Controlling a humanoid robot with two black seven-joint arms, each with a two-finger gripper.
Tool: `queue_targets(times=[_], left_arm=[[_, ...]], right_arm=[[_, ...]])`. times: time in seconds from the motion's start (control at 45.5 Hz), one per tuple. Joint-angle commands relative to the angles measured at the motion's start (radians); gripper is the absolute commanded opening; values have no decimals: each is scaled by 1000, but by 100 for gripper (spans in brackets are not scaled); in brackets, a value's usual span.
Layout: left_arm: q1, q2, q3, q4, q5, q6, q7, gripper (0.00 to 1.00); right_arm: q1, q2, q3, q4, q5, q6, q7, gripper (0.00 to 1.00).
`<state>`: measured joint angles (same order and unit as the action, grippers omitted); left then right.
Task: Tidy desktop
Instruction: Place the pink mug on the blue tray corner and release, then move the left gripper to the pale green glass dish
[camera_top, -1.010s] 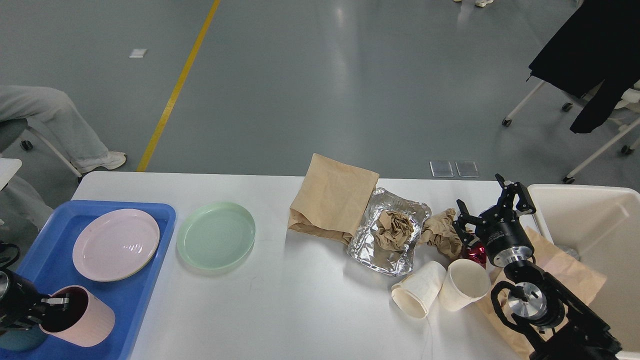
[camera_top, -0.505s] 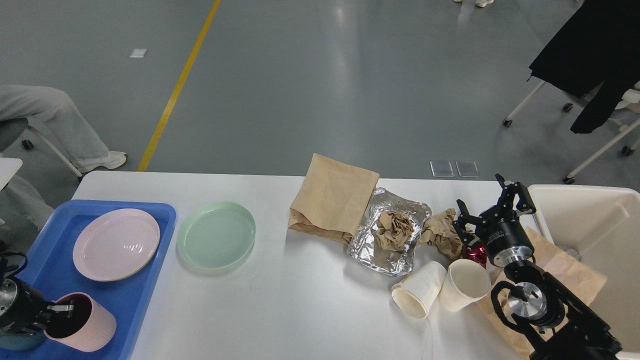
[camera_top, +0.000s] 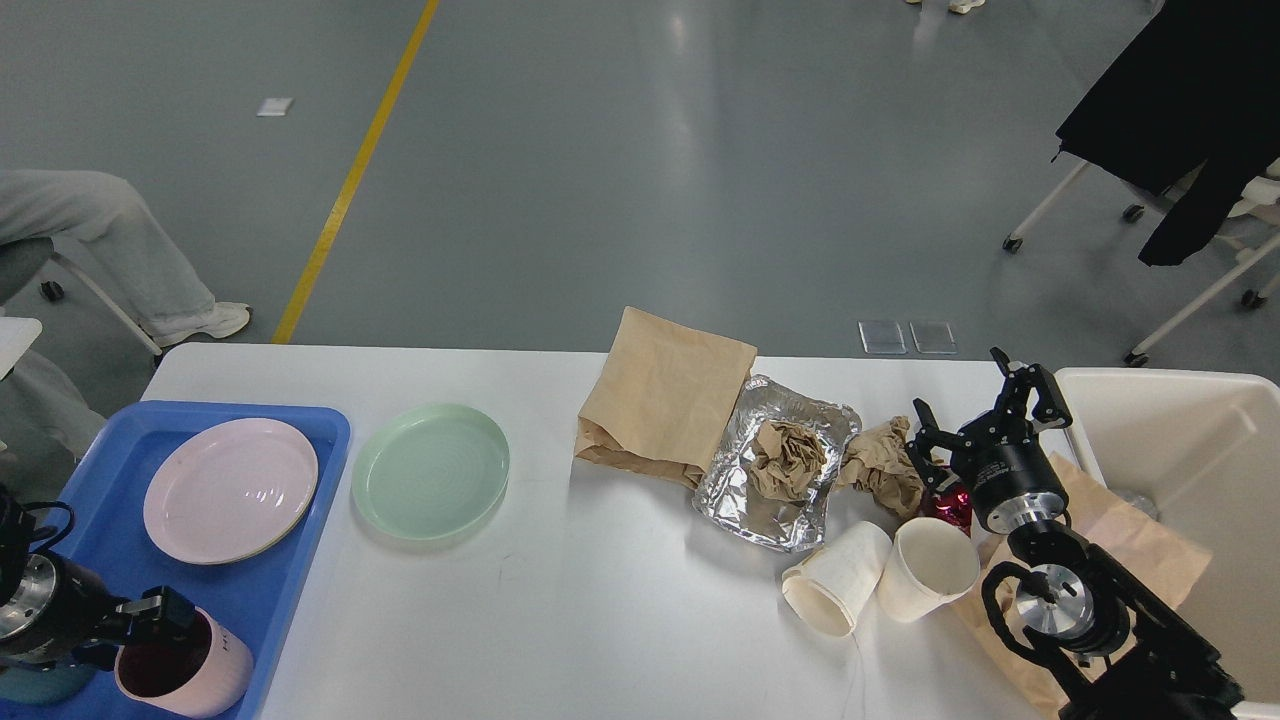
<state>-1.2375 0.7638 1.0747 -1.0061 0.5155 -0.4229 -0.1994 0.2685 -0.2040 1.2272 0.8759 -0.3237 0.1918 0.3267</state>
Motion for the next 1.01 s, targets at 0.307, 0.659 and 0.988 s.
queue_targets(times=[0.307, 0.659, 0.988], left_arm=[[-239, 51, 131, -123, 0, -200, -5, 93], [-812, -115, 447, -388, -67, -339, -5, 96], [-1137, -474, 413, -614, -495, -335, 12, 96]], right_arm=[[0, 0, 0, 0, 0, 0, 0, 100], [0, 0, 0, 0, 0, 0, 0, 100], [0, 0, 0, 0, 0, 0, 0, 100]])
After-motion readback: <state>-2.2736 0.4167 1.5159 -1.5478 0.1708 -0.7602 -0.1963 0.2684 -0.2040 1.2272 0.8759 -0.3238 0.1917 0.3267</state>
